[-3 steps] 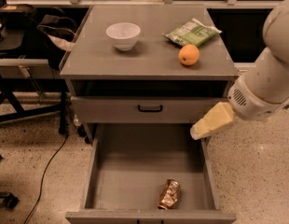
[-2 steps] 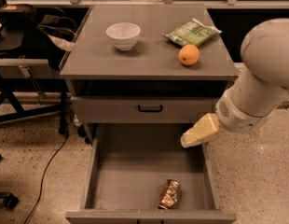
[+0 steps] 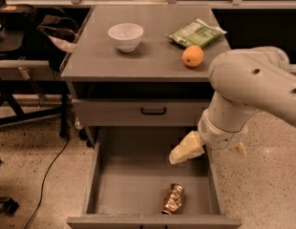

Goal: Pick orange can from middle drawer and place on counter

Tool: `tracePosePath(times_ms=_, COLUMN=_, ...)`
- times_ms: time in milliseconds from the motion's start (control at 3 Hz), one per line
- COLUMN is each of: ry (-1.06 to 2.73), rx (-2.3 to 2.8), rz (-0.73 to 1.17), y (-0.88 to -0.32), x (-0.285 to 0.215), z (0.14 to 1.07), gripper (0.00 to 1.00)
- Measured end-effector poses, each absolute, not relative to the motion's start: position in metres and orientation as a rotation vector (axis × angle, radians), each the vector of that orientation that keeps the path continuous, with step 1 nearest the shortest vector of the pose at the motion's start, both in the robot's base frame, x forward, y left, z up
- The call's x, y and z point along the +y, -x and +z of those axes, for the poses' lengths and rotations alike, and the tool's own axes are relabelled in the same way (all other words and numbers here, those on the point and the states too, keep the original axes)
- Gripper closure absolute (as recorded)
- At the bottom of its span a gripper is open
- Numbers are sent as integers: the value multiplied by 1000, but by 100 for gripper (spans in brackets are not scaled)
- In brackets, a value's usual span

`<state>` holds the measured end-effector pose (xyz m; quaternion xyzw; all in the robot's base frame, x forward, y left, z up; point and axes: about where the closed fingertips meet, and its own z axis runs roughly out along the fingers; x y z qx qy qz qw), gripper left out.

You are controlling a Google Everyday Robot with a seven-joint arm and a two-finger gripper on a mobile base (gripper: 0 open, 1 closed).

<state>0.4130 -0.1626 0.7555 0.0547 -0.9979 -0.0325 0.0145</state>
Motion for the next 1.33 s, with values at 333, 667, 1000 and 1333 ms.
tracePosePath(times_ms=333, ry=-171, rx=-3103, rz=-102, y=-413, x=-162, z=754, gripper=0)
tracePosePath(times_ms=667, ry=-143, rx=-3107, rz=-118, y=-412, x=-160, z=753, gripper=0)
tracePosePath(times_ms=1000, ry=8, rx=-3075, rz=-208, y=-411, x=-151, z=721, gripper=0)
tracePosePath(times_ms=1333, ry=162, rx=-3048, rz=-259, y=-423, x=-136, z=675, gripper=0)
